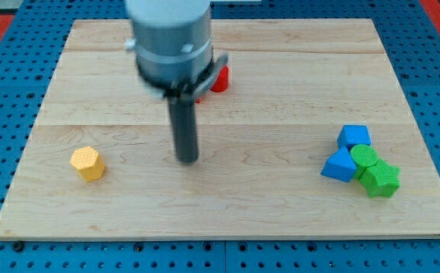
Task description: Place the yellow hexagon left to the red star
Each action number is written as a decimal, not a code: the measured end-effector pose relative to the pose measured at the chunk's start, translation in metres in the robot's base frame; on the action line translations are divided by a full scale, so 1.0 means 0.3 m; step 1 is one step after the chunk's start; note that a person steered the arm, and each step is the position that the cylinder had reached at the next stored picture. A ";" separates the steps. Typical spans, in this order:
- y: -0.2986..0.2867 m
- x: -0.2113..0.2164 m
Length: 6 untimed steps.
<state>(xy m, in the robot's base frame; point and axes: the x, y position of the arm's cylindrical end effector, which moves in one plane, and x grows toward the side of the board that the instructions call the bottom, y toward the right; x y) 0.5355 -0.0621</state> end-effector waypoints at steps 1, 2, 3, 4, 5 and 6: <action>-0.312 0.074; -0.496 -0.019; -0.514 -0.172; -0.503 -0.336; -0.354 -0.413; -0.244 -0.505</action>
